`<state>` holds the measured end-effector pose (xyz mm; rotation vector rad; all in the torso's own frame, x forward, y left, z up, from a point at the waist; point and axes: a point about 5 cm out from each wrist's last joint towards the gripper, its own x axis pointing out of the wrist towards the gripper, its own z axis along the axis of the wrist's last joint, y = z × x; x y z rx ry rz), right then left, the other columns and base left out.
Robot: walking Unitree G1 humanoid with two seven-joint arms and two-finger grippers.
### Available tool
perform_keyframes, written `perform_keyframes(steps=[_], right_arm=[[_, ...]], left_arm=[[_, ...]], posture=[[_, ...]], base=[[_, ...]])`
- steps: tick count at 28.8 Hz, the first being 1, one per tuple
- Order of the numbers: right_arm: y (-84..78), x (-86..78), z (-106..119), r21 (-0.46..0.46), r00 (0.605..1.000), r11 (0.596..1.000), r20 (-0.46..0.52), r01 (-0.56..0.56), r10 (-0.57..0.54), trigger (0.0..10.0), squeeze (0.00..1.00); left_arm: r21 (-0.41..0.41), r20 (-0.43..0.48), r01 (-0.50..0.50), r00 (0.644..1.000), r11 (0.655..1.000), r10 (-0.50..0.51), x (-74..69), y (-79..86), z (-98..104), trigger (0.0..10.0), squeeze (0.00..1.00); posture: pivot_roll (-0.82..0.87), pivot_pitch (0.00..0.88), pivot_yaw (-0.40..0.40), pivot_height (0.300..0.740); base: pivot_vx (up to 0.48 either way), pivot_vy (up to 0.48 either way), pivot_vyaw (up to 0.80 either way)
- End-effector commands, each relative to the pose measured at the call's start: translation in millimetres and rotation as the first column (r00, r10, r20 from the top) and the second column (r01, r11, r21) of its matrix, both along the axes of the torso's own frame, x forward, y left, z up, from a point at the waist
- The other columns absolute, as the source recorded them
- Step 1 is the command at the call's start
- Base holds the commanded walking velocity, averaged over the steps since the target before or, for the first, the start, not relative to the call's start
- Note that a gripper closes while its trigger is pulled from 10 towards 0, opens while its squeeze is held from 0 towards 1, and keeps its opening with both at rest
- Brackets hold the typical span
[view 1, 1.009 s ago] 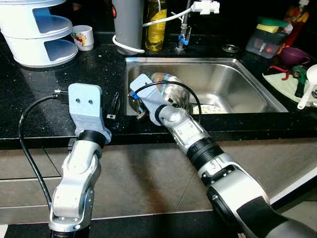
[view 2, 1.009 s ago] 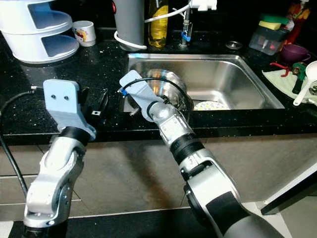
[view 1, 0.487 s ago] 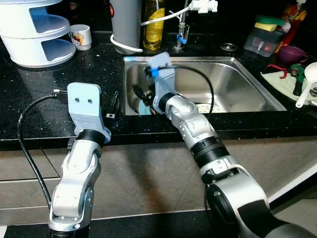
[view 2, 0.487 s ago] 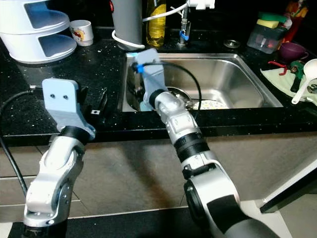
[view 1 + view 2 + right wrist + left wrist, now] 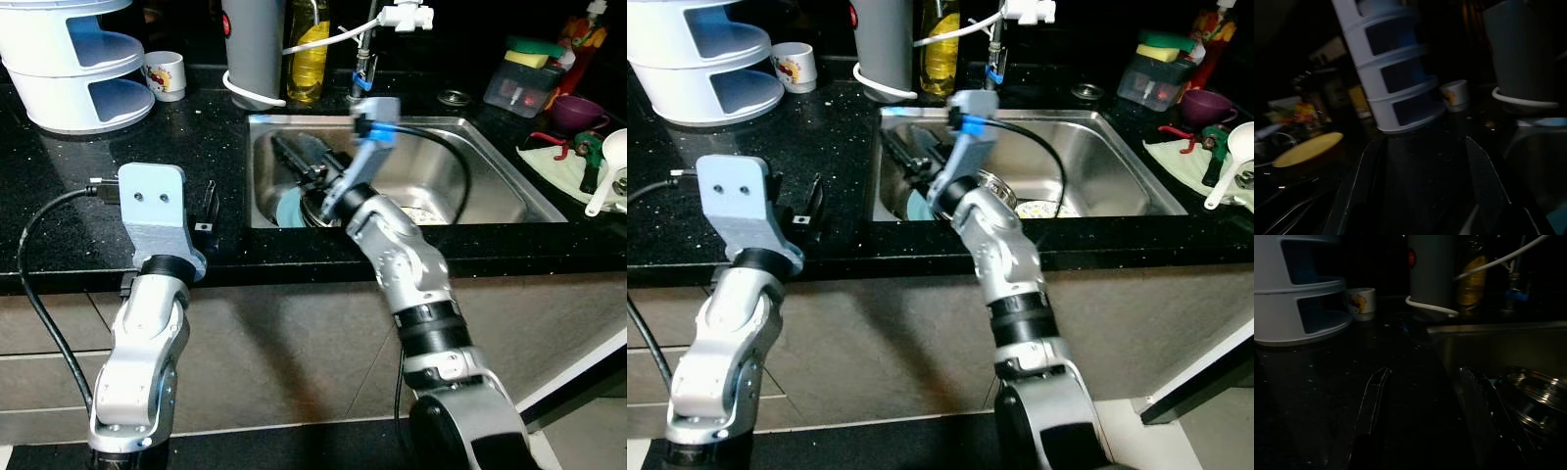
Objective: Kitchen organization
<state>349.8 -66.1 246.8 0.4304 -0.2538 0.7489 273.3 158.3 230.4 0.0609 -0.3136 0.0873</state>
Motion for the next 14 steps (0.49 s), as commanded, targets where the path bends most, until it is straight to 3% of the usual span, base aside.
perform_keyframes(steps=[1,4,9,14], right_arm=[[-3.3,-5.0,2.4,0.012,1.0,1.0,0.006,-0.023,0.023,10.0,0.0],[-5.1,-5.6,-0.4,0.004,1.0,1.0,-0.004,-0.018,0.018,10.0,0.0],[-7.8,-8.1,-6.2,-0.004,1.0,1.0,-0.02,-0.018,0.017,10.0,0.0],[-10.1,-14.8,-14.6,-0.029,0.999,0.999,-0.037,-0.026,0.025,10.0,0.0]], left_arm=[[0.013,-0.025,-0.019,0.999,1.0,0.02,2.1,3.3,-2.7,10.0,0.0],[0.025,-0.042,-0.03,0.999,0.999,0.031,3.1,5.3,-4.4,10.0,0.0],[0.032,-0.042,-0.023,0.999,0.999,0.024,4.5,5.3,-4.9,10.0,0.0],[0.075,-0.027,-0.005,1.0,0.997,0.007,3.5,4.2,-2.7,10.0,0.0]], posture=[[0.07,0.0,-0.07,0.74],[0.07,0.0,-0.068,0.74],[0.07,0.0,-0.064,0.74],[0.07,0.0,-0.067,0.74]], base=[[0.0,0.0,0.0],[0.0,0.0,0.0],[-0.261,0.0,0.0],[0.0,0.0,0.0]])
